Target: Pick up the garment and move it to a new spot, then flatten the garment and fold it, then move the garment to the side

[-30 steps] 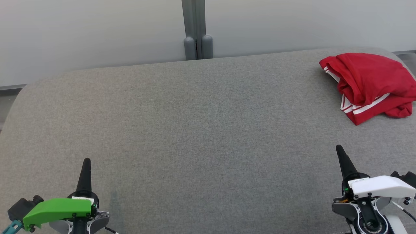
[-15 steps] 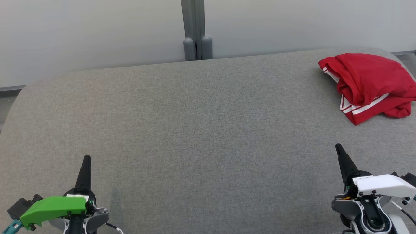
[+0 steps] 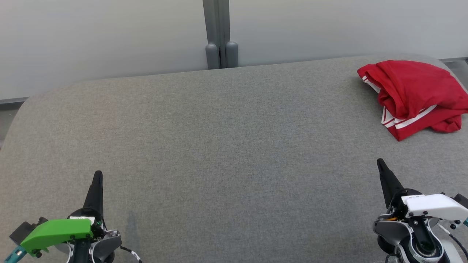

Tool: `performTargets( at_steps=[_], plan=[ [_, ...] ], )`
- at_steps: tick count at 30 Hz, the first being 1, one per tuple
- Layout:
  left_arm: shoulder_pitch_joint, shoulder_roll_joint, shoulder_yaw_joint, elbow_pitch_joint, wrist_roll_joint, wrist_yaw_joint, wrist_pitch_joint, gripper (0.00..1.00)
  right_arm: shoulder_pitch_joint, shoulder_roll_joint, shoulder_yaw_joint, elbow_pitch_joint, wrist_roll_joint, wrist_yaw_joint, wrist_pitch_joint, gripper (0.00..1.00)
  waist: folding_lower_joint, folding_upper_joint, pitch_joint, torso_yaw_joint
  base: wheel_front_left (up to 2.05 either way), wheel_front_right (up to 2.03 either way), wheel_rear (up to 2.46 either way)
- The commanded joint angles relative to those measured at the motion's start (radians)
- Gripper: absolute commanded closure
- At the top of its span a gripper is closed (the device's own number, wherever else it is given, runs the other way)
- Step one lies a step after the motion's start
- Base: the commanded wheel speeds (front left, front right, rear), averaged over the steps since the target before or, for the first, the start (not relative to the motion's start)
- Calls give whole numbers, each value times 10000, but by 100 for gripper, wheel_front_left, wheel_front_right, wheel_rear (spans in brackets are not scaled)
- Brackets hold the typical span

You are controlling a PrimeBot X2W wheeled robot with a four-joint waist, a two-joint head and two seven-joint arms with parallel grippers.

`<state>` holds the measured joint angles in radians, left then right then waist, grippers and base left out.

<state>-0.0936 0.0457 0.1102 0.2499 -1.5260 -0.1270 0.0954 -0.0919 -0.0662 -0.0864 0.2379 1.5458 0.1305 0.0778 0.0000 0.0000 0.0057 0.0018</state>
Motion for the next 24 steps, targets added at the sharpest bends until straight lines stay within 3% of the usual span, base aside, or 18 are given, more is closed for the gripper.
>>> performTargets(
  at_steps=[1,11,24],
  plan=[
    [-187,76,44,-46,-239,-51,49,100,-136,16,-47,22,225,4,74,100,0,0,-3,-2,0,0,0],
    [-208,78,61,-57,-917,-65,227,100,-206,34,-121,75,869,4,266,100,0,0,-26,-18,0,0,0],
    [-208,77,58,-57,-877,-66,227,100,-189,53,-146,76,785,4,281,100,0,0,-26,-18,0,0,0]
  ],
)
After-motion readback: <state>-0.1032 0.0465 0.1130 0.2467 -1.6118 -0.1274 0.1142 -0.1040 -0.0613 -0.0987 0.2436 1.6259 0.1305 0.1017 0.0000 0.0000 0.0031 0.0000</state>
